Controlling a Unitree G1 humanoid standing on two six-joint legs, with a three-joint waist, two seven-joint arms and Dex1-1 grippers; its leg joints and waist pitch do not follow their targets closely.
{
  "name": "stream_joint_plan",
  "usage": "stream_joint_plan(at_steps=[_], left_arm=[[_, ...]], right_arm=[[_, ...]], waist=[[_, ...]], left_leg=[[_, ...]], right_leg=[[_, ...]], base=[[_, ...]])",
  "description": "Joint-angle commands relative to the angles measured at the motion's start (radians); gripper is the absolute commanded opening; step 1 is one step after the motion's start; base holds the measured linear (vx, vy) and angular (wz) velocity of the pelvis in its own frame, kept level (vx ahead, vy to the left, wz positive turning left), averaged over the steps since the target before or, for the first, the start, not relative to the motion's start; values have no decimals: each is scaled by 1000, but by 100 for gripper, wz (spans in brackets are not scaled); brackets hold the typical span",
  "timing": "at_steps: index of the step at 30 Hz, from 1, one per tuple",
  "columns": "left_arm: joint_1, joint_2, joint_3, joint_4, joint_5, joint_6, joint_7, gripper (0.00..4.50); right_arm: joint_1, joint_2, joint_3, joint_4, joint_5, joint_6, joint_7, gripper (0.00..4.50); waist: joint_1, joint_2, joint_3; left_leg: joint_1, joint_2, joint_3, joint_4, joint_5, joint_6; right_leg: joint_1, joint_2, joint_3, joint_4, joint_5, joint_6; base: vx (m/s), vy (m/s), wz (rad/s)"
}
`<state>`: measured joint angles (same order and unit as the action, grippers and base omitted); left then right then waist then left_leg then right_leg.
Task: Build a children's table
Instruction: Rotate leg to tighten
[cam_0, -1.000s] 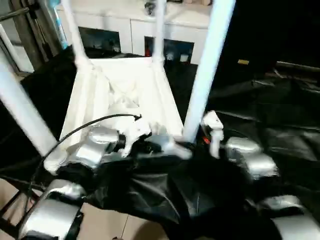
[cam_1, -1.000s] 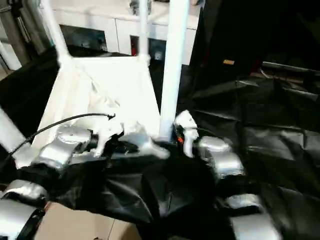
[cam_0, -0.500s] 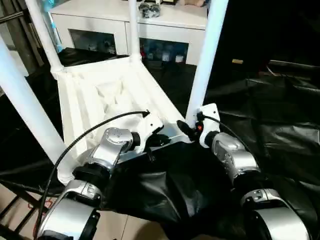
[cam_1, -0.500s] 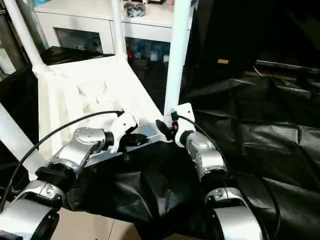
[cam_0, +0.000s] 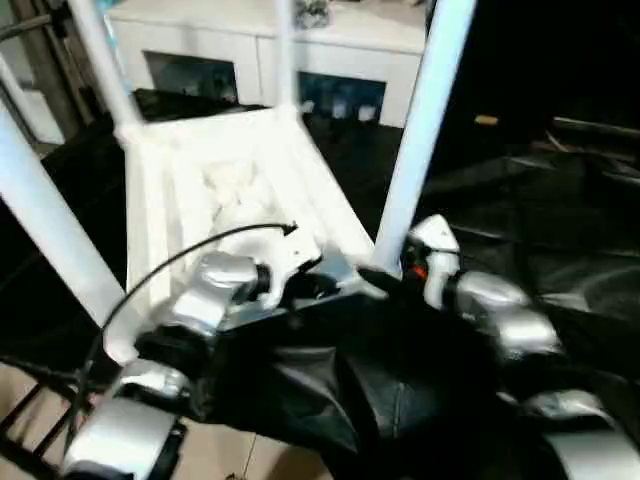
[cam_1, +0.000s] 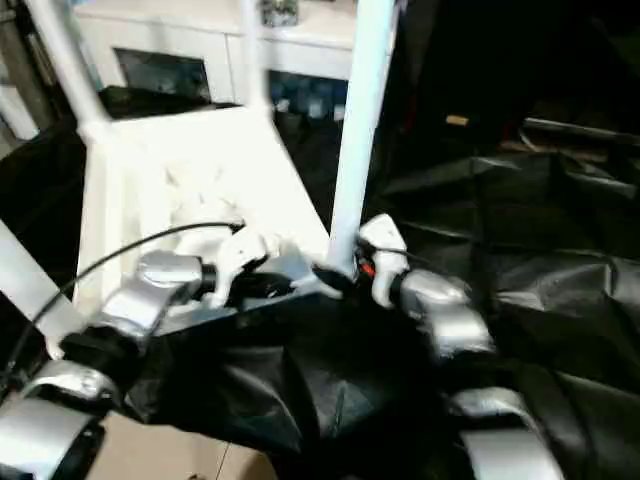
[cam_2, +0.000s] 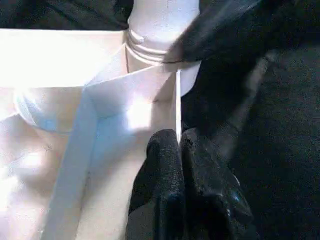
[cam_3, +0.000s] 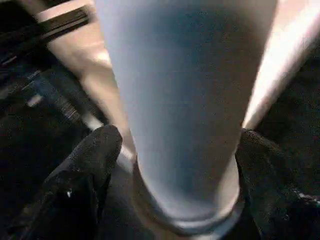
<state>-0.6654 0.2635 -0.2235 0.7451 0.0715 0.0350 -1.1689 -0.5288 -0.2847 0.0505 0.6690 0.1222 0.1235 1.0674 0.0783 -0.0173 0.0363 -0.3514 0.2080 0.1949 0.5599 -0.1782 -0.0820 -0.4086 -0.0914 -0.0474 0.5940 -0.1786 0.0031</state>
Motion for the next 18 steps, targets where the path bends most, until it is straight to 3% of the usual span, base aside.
stream_joint_plan(at_steps=[1,5,10,18], left_arm=[[-9,-20,-25,-1,-18,-19,-38,0],[-17,0,-28,14,-16,-37,-72,0],[-25,11,-29,29,-18,-47,-87,0],[-17,6,-23,30,-19,-40,-80,0]], right_arm=[[28,23,115,-51,22,42,162,337],[46,-3,149,-85,9,58,213,304],[54,-8,157,-105,16,82,236,265],[70,-3,153,-135,30,120,234,250]], waist=[[5,3,-52],[14,3,-49],[15,2,-51],[17,2,-52]], left_leg=[[3,25,-1,-54,-226,80],[6,26,-2,-58,-250,50],[3,24,-3,-58,-242,43],[3,24,-2,-57,-228,43]], right_leg=[[52,-39,28,-61,-136,-266],[48,-40,30,-64,-172,-254],[51,-41,30,-62,-165,-248],[51,-41,30,-60,-148,-251]], base=[[0,0,0],[0,0,0],[0,0,0],[0,0,0]])
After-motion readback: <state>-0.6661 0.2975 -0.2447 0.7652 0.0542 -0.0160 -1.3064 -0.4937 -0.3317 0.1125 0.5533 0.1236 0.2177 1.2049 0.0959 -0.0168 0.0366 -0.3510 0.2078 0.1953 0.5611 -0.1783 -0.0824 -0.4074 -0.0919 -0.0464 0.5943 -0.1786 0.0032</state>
